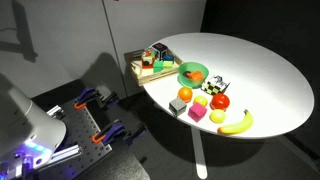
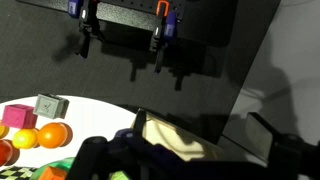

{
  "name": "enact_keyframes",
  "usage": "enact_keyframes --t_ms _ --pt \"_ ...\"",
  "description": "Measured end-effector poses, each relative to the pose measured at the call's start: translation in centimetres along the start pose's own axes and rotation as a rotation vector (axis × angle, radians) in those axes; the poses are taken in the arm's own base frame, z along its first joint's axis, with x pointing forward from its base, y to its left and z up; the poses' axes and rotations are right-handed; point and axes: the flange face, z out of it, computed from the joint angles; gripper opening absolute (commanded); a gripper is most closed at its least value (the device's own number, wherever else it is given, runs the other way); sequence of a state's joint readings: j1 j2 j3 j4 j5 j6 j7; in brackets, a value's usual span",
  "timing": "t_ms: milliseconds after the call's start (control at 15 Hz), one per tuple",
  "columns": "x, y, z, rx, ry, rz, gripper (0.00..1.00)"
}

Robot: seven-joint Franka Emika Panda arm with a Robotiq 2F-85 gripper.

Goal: Put the toy orange in the bowl

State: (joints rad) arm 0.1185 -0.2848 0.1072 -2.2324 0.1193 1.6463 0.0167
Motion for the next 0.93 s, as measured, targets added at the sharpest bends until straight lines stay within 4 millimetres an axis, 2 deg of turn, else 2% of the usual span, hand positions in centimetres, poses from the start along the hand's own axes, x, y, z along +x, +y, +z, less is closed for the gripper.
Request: enact_keyframes --t_ms 533,933 --pt "0.0 0.0 0.0 0.0 0.002 0.0 1.0" --pt "1.2 0.1 -0.4 0.003 0.082 0.002 1.0"
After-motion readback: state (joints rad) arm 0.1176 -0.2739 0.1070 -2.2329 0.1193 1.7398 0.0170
